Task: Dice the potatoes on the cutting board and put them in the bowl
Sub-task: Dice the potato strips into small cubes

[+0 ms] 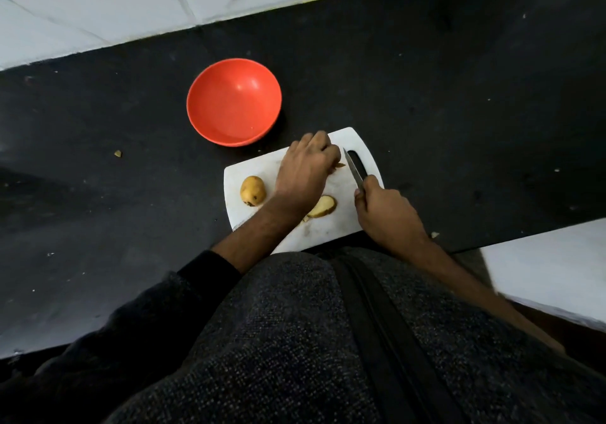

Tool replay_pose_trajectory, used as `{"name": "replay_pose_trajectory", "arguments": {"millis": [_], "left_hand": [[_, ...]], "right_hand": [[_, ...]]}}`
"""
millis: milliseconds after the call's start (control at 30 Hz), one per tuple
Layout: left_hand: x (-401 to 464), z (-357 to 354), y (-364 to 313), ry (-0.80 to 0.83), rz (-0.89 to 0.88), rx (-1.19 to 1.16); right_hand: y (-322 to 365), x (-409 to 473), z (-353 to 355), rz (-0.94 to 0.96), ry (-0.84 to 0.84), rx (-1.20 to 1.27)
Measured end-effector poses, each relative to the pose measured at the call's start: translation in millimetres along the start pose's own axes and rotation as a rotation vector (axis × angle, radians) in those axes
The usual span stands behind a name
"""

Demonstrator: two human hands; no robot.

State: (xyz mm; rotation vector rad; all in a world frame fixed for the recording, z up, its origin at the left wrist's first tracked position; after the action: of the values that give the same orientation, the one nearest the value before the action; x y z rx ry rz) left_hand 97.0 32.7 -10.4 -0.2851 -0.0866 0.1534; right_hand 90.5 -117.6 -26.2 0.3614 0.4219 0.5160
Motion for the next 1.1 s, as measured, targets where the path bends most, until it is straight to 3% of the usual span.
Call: {"name": "replay_pose_trajectory", "arguments": {"millis": [167, 333, 633, 800, 1100], "left_hand": [[-12.5, -12.2, -2.6, 0.117, -0.056, 0.051], [-19.3, -20.0, 2.5, 0.307, 0.050, -0.066], [-12.7, -10.7, 7.2, 0.400, 0.057, -0.084], [-14.9, -14.6, 1.8, 0.351, 0.020, -0.030], [-14.7, -11.0, 6.1, 0.198, 0.179, 0.035]], "right_hand": [[0.2, -2.9, -4.3, 0.005, 0.003, -0.001], [-0.9, -6.4, -9.0, 0.003, 0.004, 0.013], [-0.8, -10.8, -10.4, 0.016, 0.015, 0.030], [3.7, -6.9, -16.9, 0.028, 0.035, 0.054], [19.1, 1.3, -8.4, 0.097, -0.015, -0.030]]}}
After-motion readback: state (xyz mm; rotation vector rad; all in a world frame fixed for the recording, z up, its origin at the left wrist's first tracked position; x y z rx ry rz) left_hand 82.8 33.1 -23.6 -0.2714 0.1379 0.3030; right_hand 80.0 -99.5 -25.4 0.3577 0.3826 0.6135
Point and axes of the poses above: each hand's wrist, its own x-axis towards the middle knuckle, its own z-axis out of the back of the hand, y = z × x, the point moved 6 cm from there along x, towards the middle knuckle, and after that the axes turned 9 degrees about z, right-handed, at the moved point
